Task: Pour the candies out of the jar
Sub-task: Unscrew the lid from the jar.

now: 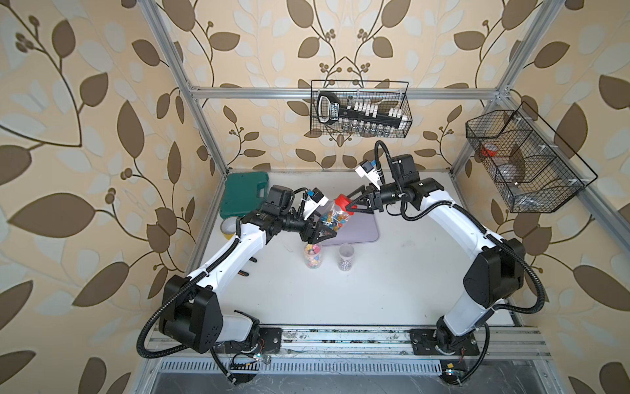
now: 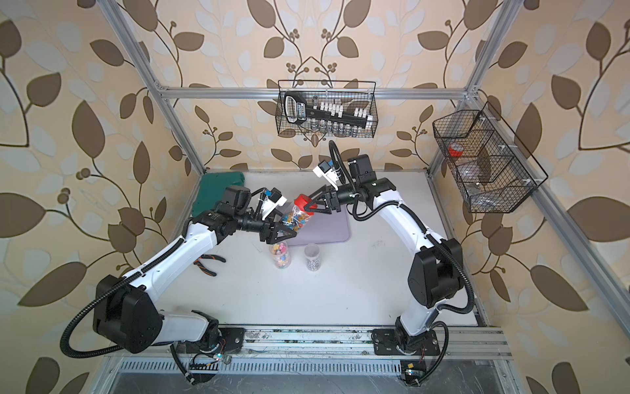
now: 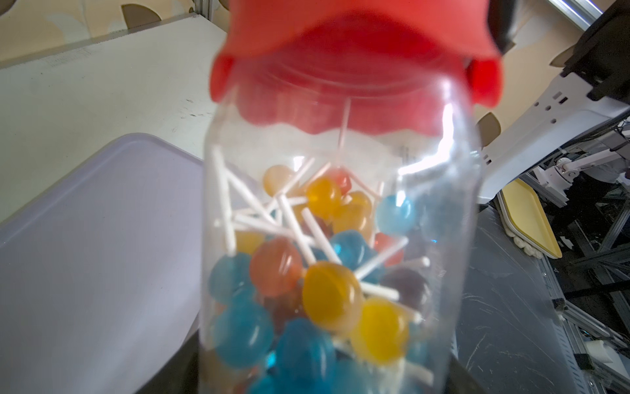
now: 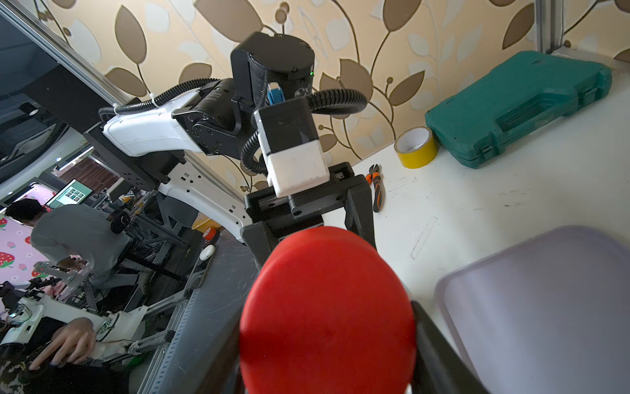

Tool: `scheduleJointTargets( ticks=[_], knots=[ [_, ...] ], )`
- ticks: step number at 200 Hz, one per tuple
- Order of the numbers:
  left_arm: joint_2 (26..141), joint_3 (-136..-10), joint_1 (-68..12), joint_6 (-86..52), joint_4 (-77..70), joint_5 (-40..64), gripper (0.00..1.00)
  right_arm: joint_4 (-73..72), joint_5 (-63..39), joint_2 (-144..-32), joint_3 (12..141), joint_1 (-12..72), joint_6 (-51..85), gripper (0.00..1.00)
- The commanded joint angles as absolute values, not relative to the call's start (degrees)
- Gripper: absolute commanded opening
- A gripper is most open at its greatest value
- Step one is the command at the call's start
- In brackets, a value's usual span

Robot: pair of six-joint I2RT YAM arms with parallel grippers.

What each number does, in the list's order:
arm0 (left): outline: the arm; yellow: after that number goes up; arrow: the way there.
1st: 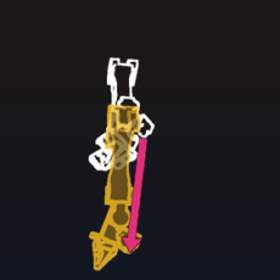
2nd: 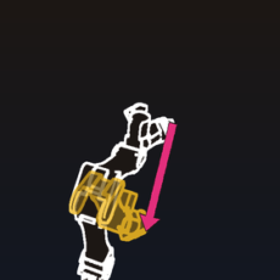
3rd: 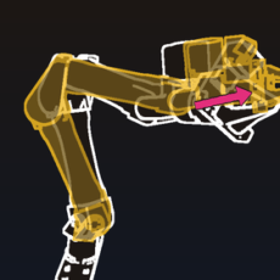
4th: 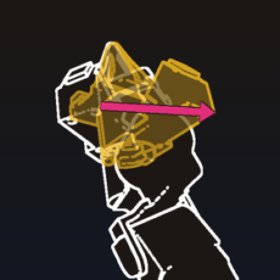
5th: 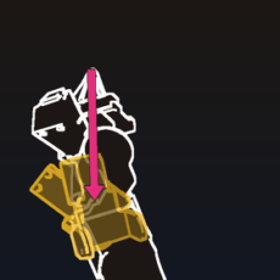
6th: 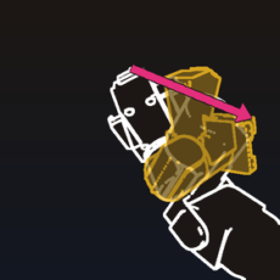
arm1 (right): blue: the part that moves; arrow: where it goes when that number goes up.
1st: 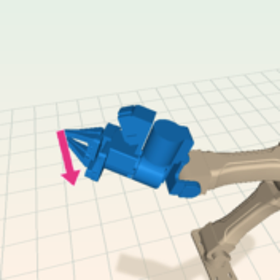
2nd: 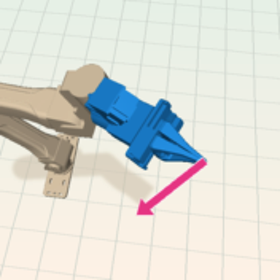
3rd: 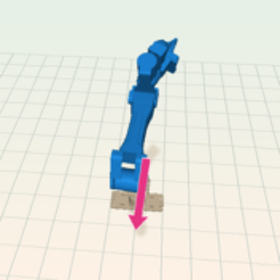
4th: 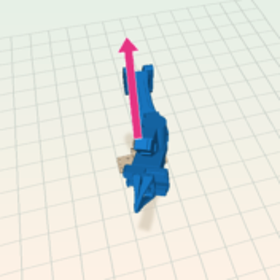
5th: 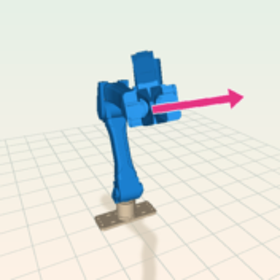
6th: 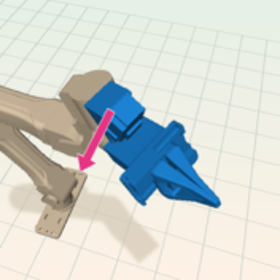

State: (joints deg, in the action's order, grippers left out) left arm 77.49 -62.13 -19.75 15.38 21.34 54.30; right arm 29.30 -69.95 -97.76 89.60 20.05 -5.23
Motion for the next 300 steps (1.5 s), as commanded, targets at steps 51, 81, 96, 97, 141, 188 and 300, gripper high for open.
scheduleJointTargets(
  ticks=[51, 81, 96, 97, 141, 188, 300],
  knots=[
    [78.63, -65.84, -19.34, 16.91, 19.90, 58.11, 0.69, 24.92, -70.57, -93.63, 87.56, 18.31, -0.71, 0.52],
    [79.23, -66.31, -19.34, 17.79, 21.15, 57.75, 0.69, 20.89, -69.70, -92.46, 86.33, 17.68, 3.18, 0.50],
    [79.34, -66.53, -19.34, 18.19, 21.79, 57.58, 0.69, 20.08, -69.21, -91.87, 86.26, 17.66, 4.05, 0.49],
    [79.35, -66.53, -19.34, 18.19, 21.75, 57.57, 0.69, 20.01, -69.14, -91.86, 86.24, 17.57, 4.13, 0.49],
    [79.29, -66.45, -19.34, 18.92, 22.31, 56.60, 0.69, 17.64, -66.98, -90.72, 86.20, 16.55, 7.74, 0.49],
    [79.22, -66.45, -19.34, 19.25, 22.58, 55.31, 0.69, 17.89, -59.91, -90.29, 85.89, 14.54, 12.05, 0.50],
    [79.71, -66.29, -19.34, 19.86, 22.61, 50.99, 0.69, 30.78, -11.77, -91.24, 74.79, 7.94, 15.68, 0.50]
  ],
)
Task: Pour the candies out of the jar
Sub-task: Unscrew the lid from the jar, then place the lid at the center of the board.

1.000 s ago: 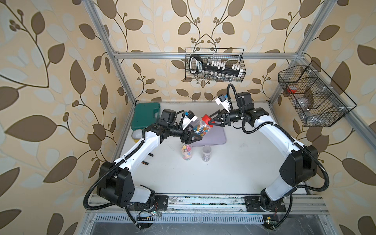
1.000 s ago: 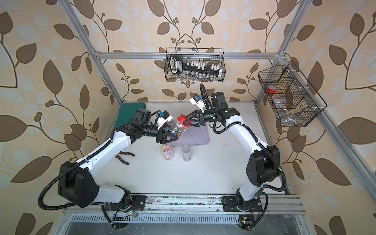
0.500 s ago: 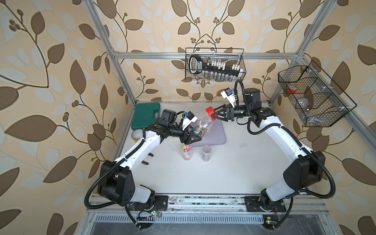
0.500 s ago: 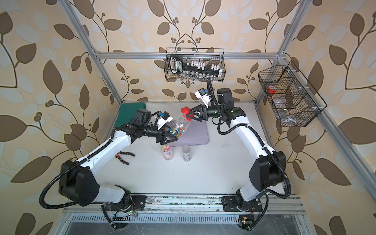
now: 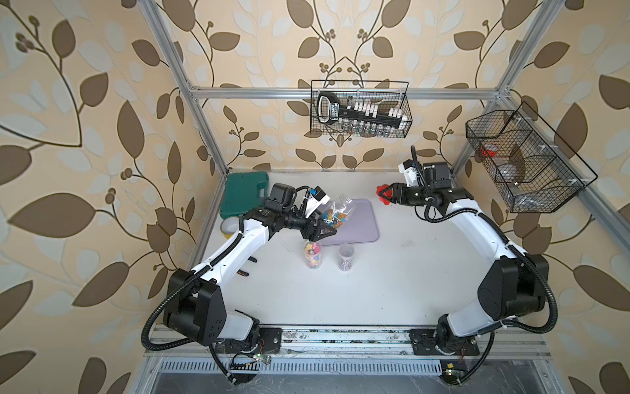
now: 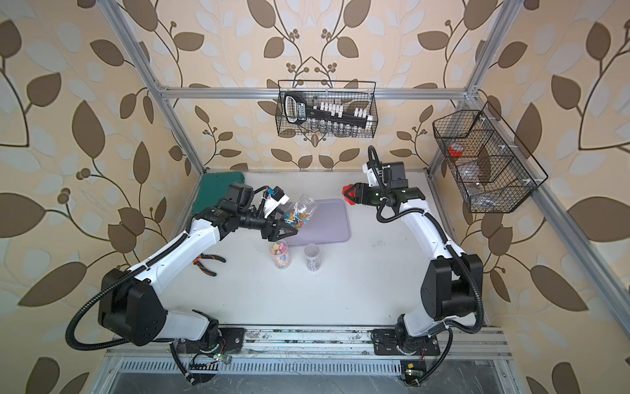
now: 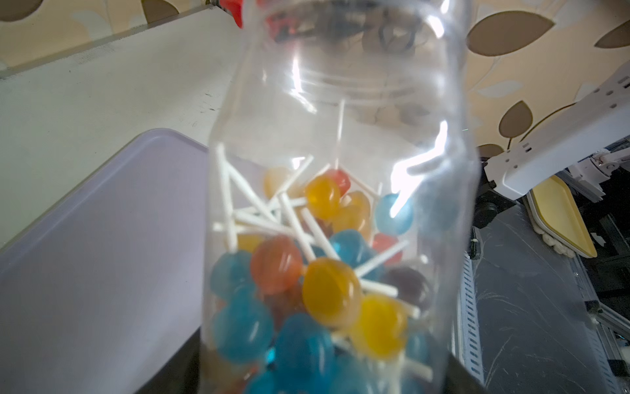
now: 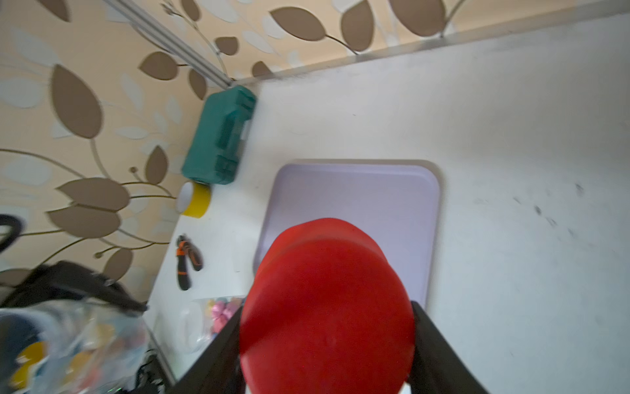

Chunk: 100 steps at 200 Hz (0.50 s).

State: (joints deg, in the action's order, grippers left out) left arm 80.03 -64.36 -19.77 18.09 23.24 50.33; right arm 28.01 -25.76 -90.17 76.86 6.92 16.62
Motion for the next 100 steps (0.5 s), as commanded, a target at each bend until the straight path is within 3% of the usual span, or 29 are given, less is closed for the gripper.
scheduleJointTargets(
  ticks=[1, 53, 100],
  knots=[
    [79.72, -66.28, -19.34, 19.86, 22.64, 50.98, 0.69, 30.77, -11.38, -91.37, 74.70, 7.97, 15.66, 0.50],
    [79.72, -66.36, -19.34, 19.86, 22.72, 50.98, 0.69, 29.56, -0.38, -97.39, 72.04, 9.73, 15.53, 0.51],
    [79.57, -66.37, -19.34, 19.95, 22.94, 50.90, 0.69, 25.92, 3.57, -100.53, 69.07, 9.99, 16.38, 0.51]
  ],
)
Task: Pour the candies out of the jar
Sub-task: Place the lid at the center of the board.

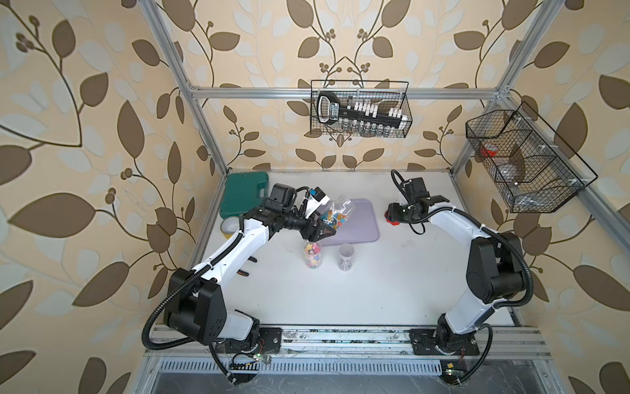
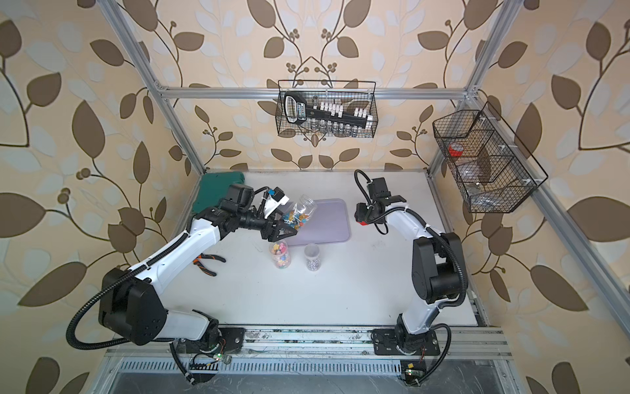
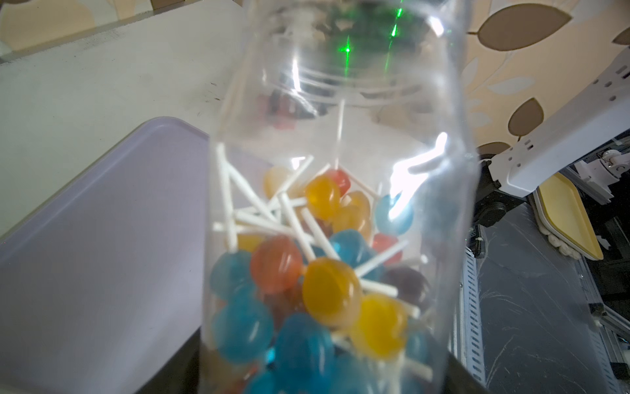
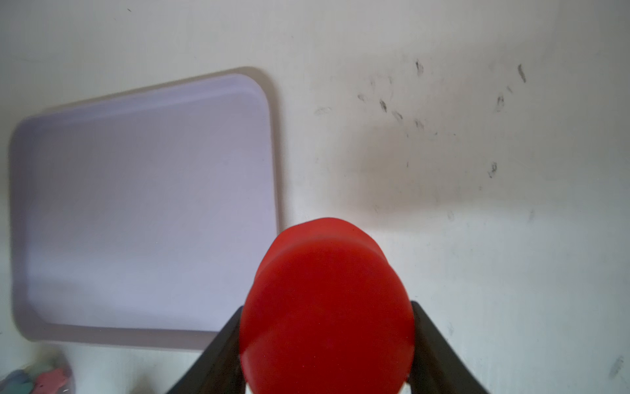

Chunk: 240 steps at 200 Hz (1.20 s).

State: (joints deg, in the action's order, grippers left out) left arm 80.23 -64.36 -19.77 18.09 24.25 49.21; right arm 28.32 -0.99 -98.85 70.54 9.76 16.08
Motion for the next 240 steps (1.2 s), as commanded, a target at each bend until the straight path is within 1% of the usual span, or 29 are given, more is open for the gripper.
scheduleJointTargets(
  ticks=[1, 29, 51, 141, 161, 198, 213, 240],
  knots=[
    [79.60, -66.41, -19.34, 19.95, 22.98, 50.89, 0.69, 25.88, 3.63, -100.58, 69.03, 9.96, 16.41, 0.51],
    [79.45, -66.36, -19.34, 20.21, 23.25, 50.54, 0.69, 23.97, 4.60, -101.38, 67.65, 10.02, 16.94, 0.52],
    [79.41, -66.36, -19.34, 20.40, 23.41, 50.36, 0.69, 23.28, 4.96, -101.94, 67.14, 10.02, 16.98, 0.55],
    [79.80, -66.36, -19.34, 20.70, 23.73, 49.66, 0.69, 21.87, 4.92, -103.34, 66.43, 10.84, 16.95, 0.60],
    [79.96, -66.36, -19.34, 20.81, 23.86, 49.66, 0.69, 21.75, 5.27, -103.96, 66.72, 11.24, 17.05, 0.66],
    [80.07, -66.45, -19.34, 21.13, 24.23, 49.31, 0.69, 21.80, 6.16, -104.51, 67.02, 11.54, 17.29, 0.85],
    [80.21, -66.47, -19.34, 21.22, 24.29, 49.14, 0.69, 22.10, 6.15, -104.21, 67.32, 11.67, 17.40, 0.88],
    [80.50, -66.47, -19.34, 21.36, 24.28, 48.89, 0.69, 23.06, 5.42, -102.09, 67.95, 11.89, 17.83, 0.88]
  ],
)
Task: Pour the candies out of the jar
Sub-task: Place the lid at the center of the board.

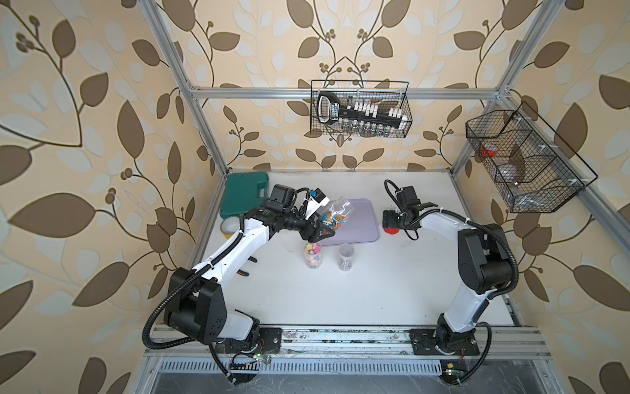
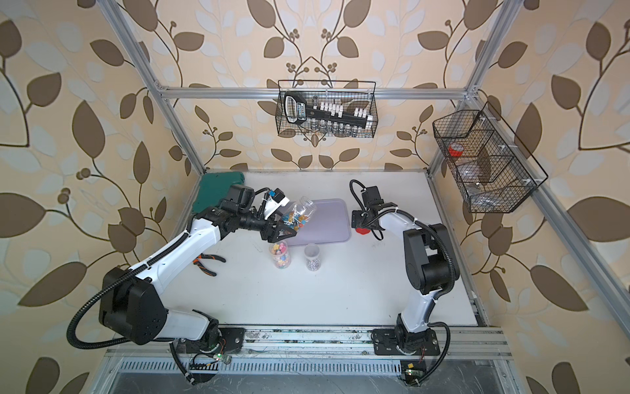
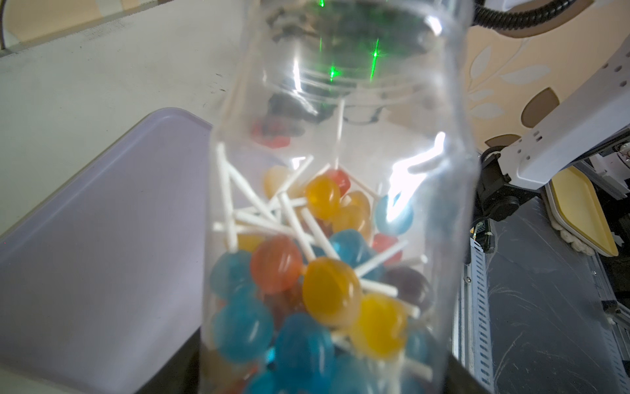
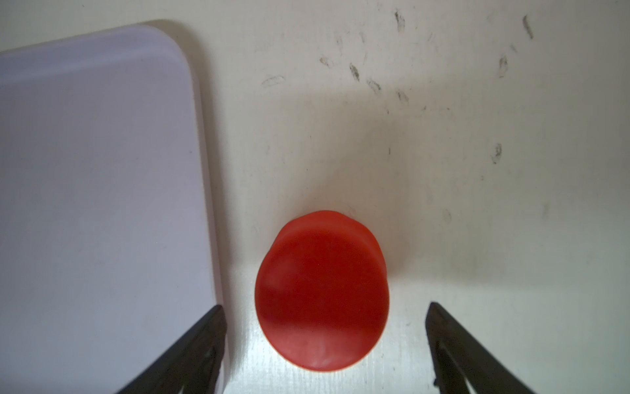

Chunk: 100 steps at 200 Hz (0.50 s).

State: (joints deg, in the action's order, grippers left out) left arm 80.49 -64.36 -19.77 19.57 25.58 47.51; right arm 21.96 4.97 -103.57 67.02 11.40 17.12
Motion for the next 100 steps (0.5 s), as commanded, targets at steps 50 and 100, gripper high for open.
scheduleJointTargets(
  ticks=[50, 100],
  knots=[
    [80.75, -65.75, -19.34, 21.27, 22.97, 46.37, 0.69, 23.82, 1.15, -95.65, 67.20, 11.92, 17.24, 0.89],
    [83.86, -66.66, -19.34, 22.53, 22.88, 36.57, 0.69, 24.08, -1.70, -92.34, 66.12, 11.78, 16.41, 0.89]
  ],
)
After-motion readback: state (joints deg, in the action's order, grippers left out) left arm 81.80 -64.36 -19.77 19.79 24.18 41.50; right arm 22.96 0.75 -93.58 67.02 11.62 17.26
